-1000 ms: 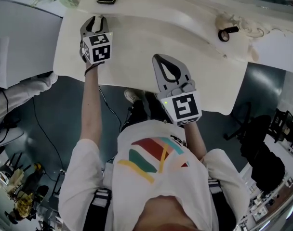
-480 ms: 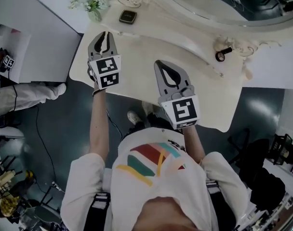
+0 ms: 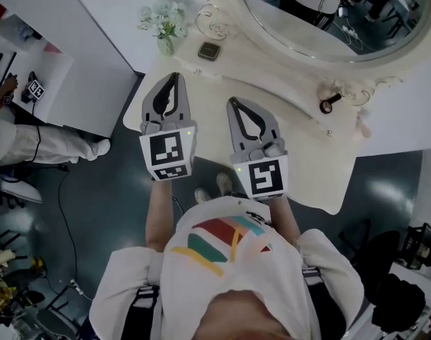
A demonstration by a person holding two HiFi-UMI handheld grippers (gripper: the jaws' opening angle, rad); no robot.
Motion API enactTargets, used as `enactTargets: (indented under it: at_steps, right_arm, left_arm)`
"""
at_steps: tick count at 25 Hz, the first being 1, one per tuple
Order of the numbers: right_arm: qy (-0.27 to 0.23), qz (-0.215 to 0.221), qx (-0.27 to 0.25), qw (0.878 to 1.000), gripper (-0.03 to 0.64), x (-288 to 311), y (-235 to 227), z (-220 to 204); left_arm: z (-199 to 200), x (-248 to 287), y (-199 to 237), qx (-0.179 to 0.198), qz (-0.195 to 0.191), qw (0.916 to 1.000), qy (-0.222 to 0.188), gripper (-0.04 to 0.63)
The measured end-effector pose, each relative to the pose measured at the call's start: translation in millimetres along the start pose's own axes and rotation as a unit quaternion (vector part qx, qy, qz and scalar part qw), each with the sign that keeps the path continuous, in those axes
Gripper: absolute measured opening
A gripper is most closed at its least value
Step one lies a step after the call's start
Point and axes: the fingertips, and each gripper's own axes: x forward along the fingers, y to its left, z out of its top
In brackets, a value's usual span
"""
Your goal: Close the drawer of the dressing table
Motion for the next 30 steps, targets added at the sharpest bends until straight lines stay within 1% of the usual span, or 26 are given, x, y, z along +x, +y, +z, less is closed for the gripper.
enactTargets:
  at_steps: [2, 5, 7, 10, 12, 16, 22, 30]
  right_arm:
    - [-0.016, -0.005, 0.005, 1.0, -0.002, -0.8, 4.1, 7.3]
    - [-0.027, -0.009, 0.021, 0.999, -0.002, -4.8, 9.1, 11.0]
    - [-0.025, -0.008, 0.039, 0.999, -0.002, -7.5, 10.3, 8.9]
    - [-0.028, -0.009, 0.054, 0.998, -0.002, -8.6, 9.1, 6.2]
    - [-0.032, -0.013, 0.054, 0.998, -0.002, -9.8, 8.1, 8.1]
    - [-0.025, -0.011, 0.05, 0.998, -0.002, -12.9, 12.0, 5.0]
    - [-0.026, -0.015, 0.042, 0.999, -0.002, -21.3, 13.6, 8.4]
    - [-0.027, -0.021, 0.045, 0.998, -0.002, -25.8, 11.2, 11.1]
  left_arm:
    - [19.3, -22.8, -3.0, -0.011, 0.004, 0.9996, -0.024, 0.011]
    - [40.3, -56.6, -9.6, -0.027, 0.011, 0.9983, -0.051, 0.009]
    - [46.1, -72.6, -13.7, -0.031, 0.02, 0.998, -0.051, 0.008]
    - [44.5, -83.6, -21.0, -0.025, 0.013, 0.9984, -0.049, 0.006]
    - [42.7, -85.0, -24.2, -0.02, 0.008, 0.9987, -0.046, 0.006]
    - [39.6, -87.5, -25.5, -0.013, 0.012, 0.9988, -0.047, 0.006]
    - [42.0, -92.9, -21.9, -0.015, 0.019, 0.9986, -0.048, 0.006]
    - [46.0, -97.1, -10.1, -0.02, 0.031, 0.9979, -0.053, 0.006]
